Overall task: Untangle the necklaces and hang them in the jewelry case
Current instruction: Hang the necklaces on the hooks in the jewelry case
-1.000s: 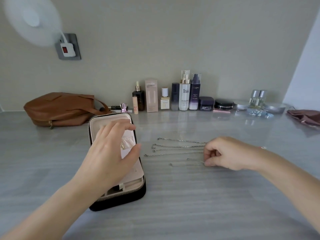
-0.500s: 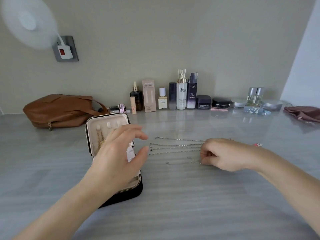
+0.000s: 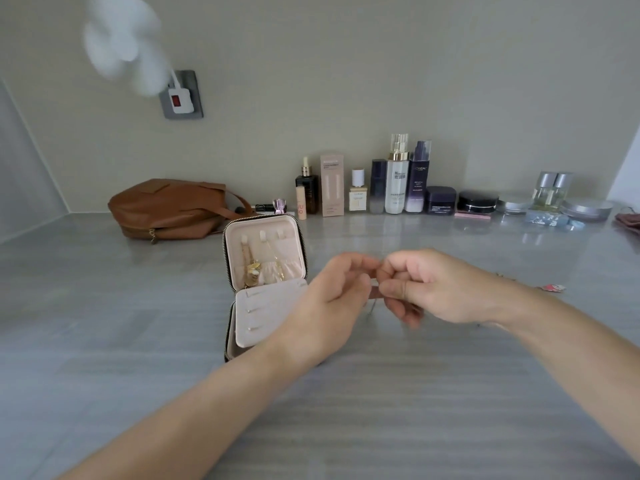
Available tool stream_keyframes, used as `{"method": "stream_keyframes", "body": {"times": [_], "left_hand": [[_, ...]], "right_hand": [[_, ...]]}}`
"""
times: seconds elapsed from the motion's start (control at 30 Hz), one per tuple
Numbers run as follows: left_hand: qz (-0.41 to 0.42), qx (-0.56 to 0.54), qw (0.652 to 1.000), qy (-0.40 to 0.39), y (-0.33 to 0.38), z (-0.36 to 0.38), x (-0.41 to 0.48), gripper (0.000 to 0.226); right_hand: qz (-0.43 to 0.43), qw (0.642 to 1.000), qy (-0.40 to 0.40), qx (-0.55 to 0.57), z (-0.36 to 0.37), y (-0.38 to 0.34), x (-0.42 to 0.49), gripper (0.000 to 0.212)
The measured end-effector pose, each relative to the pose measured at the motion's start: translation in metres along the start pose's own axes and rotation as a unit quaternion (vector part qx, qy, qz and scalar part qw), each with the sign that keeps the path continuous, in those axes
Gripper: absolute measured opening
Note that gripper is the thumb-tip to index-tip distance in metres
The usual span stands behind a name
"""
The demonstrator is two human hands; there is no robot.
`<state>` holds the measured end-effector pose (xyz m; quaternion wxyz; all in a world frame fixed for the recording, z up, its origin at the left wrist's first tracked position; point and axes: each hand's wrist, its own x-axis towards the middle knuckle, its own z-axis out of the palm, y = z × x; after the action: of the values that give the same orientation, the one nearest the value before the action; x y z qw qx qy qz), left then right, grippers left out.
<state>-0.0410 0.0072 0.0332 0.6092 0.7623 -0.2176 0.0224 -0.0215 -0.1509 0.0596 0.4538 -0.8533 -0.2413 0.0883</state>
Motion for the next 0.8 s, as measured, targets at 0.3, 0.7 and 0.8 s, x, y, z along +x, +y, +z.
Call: {"method": "stream_keyframes", "body": {"times": [0.3, 0.7, 0.8], "left_hand": [[-0.027, 0.079, 0.997, 0.003, 0.002, -0.004, 0.002, 0.028], [0.007, 0.033, 0.995, 0.094, 0.006, -0.021, 0.012, 0.027], [0.013, -0.029, 0.996, 0.081, 0.007, -0.021, 0.013, 0.026]], "right_hand": [[-0.005, 0.998, 0.053, 0.037, 0.004, -0.007, 0.002, 0.014], [-0.021, 0.999, 0.038, 0.005, -0.004, -0.017, 0.004, 0.018], [-0.065, 0.993, 0.083, 0.048, -0.007, -0.039, 0.016, 0.015]]}}
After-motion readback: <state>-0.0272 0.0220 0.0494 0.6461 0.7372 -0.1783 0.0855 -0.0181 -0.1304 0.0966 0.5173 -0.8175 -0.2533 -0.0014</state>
